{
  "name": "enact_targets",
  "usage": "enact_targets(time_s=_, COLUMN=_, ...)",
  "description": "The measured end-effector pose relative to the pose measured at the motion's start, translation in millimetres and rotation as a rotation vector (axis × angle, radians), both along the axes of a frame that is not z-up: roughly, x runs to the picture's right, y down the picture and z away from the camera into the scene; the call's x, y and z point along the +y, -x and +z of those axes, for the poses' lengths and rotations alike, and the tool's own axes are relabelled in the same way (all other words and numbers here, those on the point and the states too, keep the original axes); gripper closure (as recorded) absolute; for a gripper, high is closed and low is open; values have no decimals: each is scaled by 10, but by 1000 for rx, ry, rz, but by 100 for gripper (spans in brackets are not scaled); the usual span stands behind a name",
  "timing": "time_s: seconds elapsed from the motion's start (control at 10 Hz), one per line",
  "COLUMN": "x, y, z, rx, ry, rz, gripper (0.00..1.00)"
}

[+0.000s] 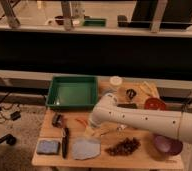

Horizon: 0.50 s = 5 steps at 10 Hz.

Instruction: Place pepper in table surface

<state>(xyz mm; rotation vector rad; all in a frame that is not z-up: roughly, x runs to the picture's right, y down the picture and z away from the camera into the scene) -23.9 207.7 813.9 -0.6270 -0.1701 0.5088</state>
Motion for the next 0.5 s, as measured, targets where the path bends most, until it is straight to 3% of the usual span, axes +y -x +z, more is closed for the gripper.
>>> enact_targets(time_s=0.5, x=3, y=113, z=56, rx=-17, ry=-5, rz=-10, gripper=20)
